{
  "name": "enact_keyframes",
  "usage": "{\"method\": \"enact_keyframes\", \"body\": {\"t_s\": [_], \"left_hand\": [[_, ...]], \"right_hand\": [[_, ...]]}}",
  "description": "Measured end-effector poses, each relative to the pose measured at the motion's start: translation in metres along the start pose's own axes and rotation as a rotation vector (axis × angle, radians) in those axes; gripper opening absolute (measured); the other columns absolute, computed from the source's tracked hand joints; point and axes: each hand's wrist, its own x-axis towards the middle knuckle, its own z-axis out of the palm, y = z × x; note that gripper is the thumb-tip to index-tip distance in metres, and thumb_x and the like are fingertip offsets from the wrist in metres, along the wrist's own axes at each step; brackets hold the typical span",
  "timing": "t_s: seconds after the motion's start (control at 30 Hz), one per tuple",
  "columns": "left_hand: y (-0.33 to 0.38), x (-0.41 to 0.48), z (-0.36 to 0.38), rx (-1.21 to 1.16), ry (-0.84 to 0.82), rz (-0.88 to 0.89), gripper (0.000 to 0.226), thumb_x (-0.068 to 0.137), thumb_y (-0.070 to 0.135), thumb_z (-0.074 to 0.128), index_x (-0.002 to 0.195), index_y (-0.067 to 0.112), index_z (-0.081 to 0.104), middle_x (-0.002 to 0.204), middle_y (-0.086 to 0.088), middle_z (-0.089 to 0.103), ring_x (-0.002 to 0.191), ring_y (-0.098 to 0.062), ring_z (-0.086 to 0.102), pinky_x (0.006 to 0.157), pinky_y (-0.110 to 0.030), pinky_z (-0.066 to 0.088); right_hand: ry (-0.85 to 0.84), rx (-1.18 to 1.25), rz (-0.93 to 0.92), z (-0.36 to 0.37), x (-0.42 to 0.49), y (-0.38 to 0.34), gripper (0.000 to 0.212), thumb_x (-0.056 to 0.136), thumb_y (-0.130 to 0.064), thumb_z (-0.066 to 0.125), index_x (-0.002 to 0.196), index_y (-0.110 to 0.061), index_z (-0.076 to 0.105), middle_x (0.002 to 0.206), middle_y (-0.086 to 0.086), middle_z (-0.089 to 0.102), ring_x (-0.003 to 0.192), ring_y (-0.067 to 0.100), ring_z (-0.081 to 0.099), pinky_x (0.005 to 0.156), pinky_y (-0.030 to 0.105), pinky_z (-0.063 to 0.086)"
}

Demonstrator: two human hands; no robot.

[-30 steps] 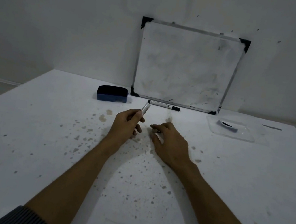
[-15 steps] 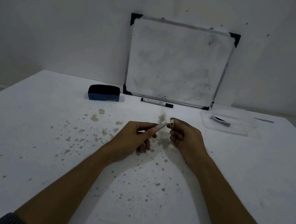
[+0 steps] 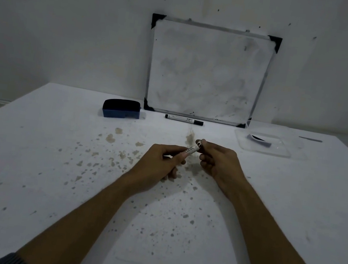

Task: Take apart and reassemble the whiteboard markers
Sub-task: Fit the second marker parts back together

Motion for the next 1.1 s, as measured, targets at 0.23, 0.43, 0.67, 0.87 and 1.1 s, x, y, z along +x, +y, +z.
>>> {"method": "enact_keyframes", "body": {"t_s": [0.23, 0.43, 0.67, 0.87, 1.1], "left_hand": [[0.004, -0.001, -0.001, 0.045, 0.038, -0.006, 0.021, 0.104, 0.038, 0.060, 0.104, 0.025, 0.076, 0.072, 0.007, 0.076, 0.052, -0.014, 0.071, 0.041, -0.023, 0.048], [0.007, 0.002, -0.015, -0.088, -0.018, -0.023, 0.029, 0.104, 0.038, 0.061, 0.104, 0.016, 0.079, 0.084, 0.001, 0.072, 0.050, -0.020, 0.067, 0.043, -0.027, 0.049], [0.000, 0.003, -0.023, -0.142, -0.102, -0.014, 0.035, 0.104, 0.045, 0.057, 0.121, 0.021, 0.078, 0.074, 0.005, 0.060, 0.043, -0.007, 0.045, 0.041, -0.019, 0.040], [-0.004, 0.005, -0.025, -0.147, -0.127, -0.001, 0.034, 0.104, 0.045, 0.057, 0.119, 0.024, 0.078, 0.072, 0.006, 0.058, 0.043, -0.007, 0.041, 0.040, -0.019, 0.038], [0.007, 0.007, -0.011, -0.228, 0.007, -0.056, 0.034, 0.102, 0.049, 0.059, 0.113, 0.025, 0.079, 0.087, 0.004, 0.074, 0.070, -0.016, 0.073, 0.057, -0.027, 0.056]], "right_hand": [[0.055, -0.155, -0.312, 0.013, -0.012, 0.004, 0.019, 0.090, -0.032, 0.078, 0.104, -0.019, 0.081, 0.092, 0.003, 0.082, 0.078, 0.019, 0.078, 0.068, 0.023, 0.060], [-0.048, -0.169, -0.429, 0.017, -0.019, -0.002, 0.021, 0.097, -0.016, 0.070, 0.112, -0.003, 0.077, 0.099, 0.010, 0.081, 0.092, 0.026, 0.078, 0.075, 0.032, 0.063], [-0.048, -0.215, -0.472, 0.016, -0.019, -0.003, 0.021, 0.093, -0.013, 0.074, 0.110, 0.000, 0.078, 0.101, 0.011, 0.081, 0.096, 0.025, 0.078, 0.086, 0.035, 0.063], [-0.039, -0.260, -0.461, 0.017, -0.017, 0.001, 0.019, 0.091, -0.017, 0.077, 0.107, -0.007, 0.080, 0.098, 0.002, 0.082, 0.095, 0.019, 0.078, 0.089, 0.032, 0.062], [0.045, -0.160, -0.423, 0.034, -0.020, -0.003, 0.033, 0.099, -0.024, 0.067, 0.131, -0.015, 0.065, 0.110, 0.005, 0.076, 0.100, 0.015, 0.077, 0.089, 0.033, 0.062]]}}
